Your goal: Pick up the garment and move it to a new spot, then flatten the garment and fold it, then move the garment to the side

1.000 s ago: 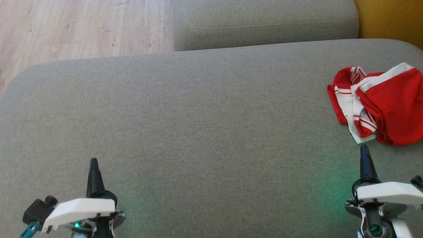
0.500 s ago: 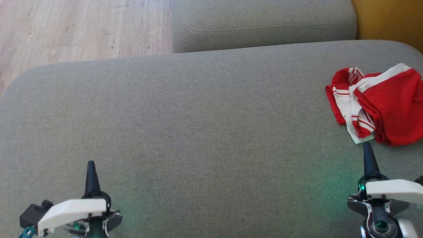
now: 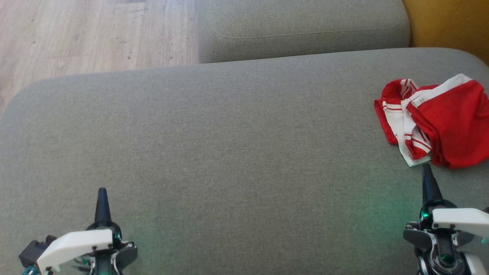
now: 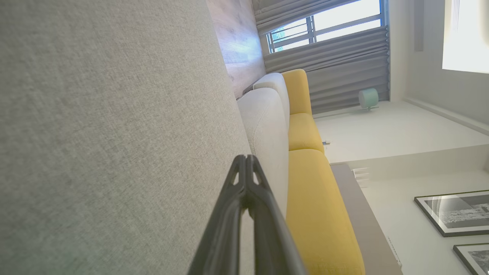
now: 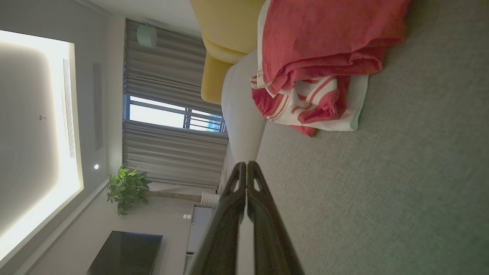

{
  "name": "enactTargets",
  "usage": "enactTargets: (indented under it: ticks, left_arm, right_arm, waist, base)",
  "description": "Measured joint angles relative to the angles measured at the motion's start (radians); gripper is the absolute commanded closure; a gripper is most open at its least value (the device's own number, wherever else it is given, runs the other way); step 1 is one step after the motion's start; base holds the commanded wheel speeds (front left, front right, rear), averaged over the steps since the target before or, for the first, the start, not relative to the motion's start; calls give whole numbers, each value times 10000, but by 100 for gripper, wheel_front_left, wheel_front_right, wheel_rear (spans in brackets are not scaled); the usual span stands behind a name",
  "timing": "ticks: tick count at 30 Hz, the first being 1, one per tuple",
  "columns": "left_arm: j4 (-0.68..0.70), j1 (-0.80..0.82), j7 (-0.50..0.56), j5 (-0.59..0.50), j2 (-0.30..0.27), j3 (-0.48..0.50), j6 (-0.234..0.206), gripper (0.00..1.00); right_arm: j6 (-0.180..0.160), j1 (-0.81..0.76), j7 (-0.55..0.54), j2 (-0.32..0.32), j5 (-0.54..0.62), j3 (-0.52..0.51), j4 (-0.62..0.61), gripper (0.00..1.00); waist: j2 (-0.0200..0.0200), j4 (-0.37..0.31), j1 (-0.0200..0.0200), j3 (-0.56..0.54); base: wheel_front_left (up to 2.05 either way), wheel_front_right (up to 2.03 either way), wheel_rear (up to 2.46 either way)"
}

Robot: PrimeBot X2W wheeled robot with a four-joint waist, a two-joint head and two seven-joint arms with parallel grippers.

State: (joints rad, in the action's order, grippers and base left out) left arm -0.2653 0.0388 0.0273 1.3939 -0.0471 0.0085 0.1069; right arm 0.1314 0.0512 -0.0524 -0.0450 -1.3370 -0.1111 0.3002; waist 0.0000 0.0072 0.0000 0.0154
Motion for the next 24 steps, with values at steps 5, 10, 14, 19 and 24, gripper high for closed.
enactTargets:
  ticks: [5, 10, 14, 19, 24]
  left_arm:
    - [-25, 55, 161, 474, 0, 178, 75, 100]
    - [-46, 95, 303, 951, 0, 255, 86, 100]
    - [-61, 151, 428, 1352, 2, 303, 88, 100]
    - [-69, 173, 556, 1841, 2, 441, 105, 100]
    - [-75, 174, 688, 2219, 2, 548, 169, 100]
  right_arm:
    - [0, 0, -104, 0, -564, -50, -13, 100]
    - [0, 1, -240, 0, -1135, -92, -48, 100]
    - [0, 5, -295, 0, -1578, -148, -75, 100]
    - [0, 8, -464, 0, -2148, -190, -125, 100]
    - [0, 13, -548, 0, -2646, -226, -155, 100]
  waist:
    - [0, -16, 0, -27]
    - [0, -32, 0, -55]
    - [0, -45, 0, -77]
    - [0, -62, 0, -105]
    - [0, -72, 0, -124]
  base:
    - [0, 0, 0]
    - [0, 0, 0]
    - [0, 0, 0]
    - [0, 0, 0]
    - [0, 0, 0]
